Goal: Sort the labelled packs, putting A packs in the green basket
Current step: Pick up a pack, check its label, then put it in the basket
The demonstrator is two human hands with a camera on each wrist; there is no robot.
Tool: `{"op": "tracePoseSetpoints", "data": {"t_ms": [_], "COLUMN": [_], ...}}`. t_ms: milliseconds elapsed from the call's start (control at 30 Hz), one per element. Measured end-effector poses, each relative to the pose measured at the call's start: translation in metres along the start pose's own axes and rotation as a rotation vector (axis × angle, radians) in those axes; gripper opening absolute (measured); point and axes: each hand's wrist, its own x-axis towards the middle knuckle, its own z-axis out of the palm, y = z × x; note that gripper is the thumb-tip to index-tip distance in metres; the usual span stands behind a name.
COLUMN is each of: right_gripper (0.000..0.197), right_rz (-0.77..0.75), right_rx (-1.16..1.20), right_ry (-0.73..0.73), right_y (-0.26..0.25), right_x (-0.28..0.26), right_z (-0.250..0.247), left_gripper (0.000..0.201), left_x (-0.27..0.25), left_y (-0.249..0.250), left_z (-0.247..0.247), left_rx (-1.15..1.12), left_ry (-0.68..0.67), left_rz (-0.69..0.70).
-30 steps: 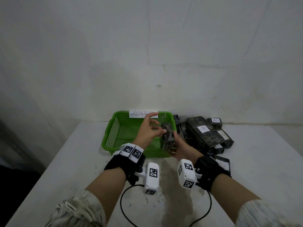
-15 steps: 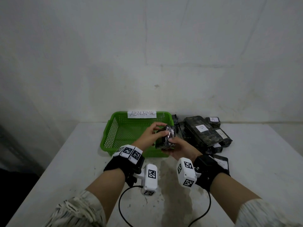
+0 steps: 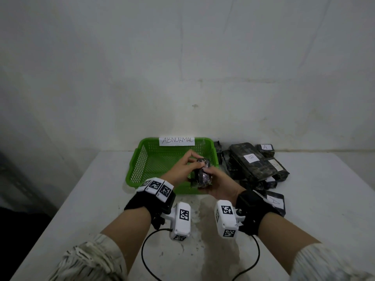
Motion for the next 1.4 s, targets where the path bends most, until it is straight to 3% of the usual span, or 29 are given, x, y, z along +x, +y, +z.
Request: {"op": "tracePoseSetpoints", "data": {"t_ms": [133,233,367,500,600,667,700,800,867,1033,1167,1300,1400], "right_gripper": [0.042,0.041,0.066,0.063,0.095,0.115,0.110,0.053,0.030,0.021,0.012,0.011,0.012], "right_rz": [-0.021,-0.056,-0.018,0.001,-0.058,-0.098,-0.107,-0.085,-0.048,0.062,0.126,0.203,0.257], "right_rx": [-0.060,-0.105,-0.079,-0.056,-0.188,-0.212,-0.186,-0.068,-0.093,-0.080,-0.053,-0.014,-0.035], "right_ry": [0.017,0.005,-0.029,-0.002,0.105,0.189,0.225,0.257,0.221,0.155,0.224,0.329,0.374], "right_y": [-0.003,-0.005,-0.003,-0.012,-0.011,-0.009,-0.009,-0.015,-0.017,-0.021,-0.028,-0.034,-0.035], "right_x": [-0.001,-0.004,-0.002,-0.004,0.004,0.012,0.015,0.018,0.020,0.036,0.064,0.100,0.128], "right_z": [0.002,0.006,0.005,0.012,0.020,0.026,0.027,0.028,0.028,0.037,0.047,0.053,0.056], "left_gripper": [0.011,0.014,0.010,0.009,0.004,0.015,0.020,0.029,0.031,0.026,0.030,0.023,0.030], "left_x": [0.000,0.001,-0.002,-0.005,-0.005,-0.002,-0.001,0.001,0.002,0.011,0.024,0.044,0.057], "left_y": [0.001,0.000,-0.002,-0.006,-0.009,-0.012,-0.013,-0.018,-0.022,-0.023,-0.027,-0.054,-0.078], "left_z": [0.001,0.000,-0.005,-0.010,-0.012,-0.017,-0.020,-0.036,-0.046,-0.069,-0.093,-0.141,-0.172], "left_rx": [-0.068,-0.096,-0.089,-0.154,-0.175,-0.134,-0.129,-0.168,-0.177,-0.201,-0.086,0.220,0.375], "left_ry": [0.011,0.030,0.026,0.028,0.074,0.176,0.223,0.309,0.334,0.412,0.412,0.645,0.800], "left_rz": [-0.012,-0.025,-0.017,-0.005,-0.008,-0.009,-0.017,-0.033,-0.023,-0.028,-0.048,-0.144,-0.335]}}
